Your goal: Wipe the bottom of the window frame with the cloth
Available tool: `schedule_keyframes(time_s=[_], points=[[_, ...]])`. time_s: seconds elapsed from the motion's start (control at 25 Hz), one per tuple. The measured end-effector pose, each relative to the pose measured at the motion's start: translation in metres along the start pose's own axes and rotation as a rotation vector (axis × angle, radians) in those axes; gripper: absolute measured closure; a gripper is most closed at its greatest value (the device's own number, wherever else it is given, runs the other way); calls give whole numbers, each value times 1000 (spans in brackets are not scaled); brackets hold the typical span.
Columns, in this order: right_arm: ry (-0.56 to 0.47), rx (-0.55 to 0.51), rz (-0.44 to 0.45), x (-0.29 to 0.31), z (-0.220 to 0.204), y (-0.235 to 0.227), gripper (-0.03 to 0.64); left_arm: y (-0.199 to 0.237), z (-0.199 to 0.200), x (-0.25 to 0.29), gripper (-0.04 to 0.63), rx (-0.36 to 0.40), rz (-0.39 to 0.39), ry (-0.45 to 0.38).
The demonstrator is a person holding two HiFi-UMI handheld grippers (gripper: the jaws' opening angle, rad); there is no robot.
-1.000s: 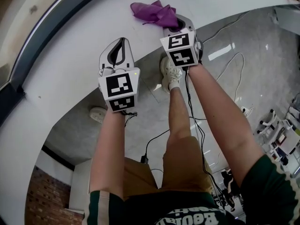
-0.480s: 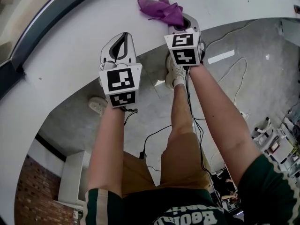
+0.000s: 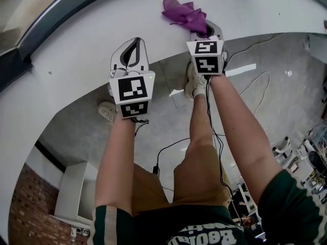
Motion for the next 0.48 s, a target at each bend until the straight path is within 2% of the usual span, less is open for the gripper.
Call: schedule_keyframes(time_s=[0.48], points=[[-2, -15, 36, 2, 13, 55, 531, 39, -8, -25, 586, -13, 29, -14]])
Point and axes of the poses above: the fingertips, and each gripper's own axes: x forward along the fingers, y to its left, z out of its top, the point moved 3 cm from there along -x, backward along the fingers, and after that the axes turned 9 degrees about -y, right-handed, at the moved point
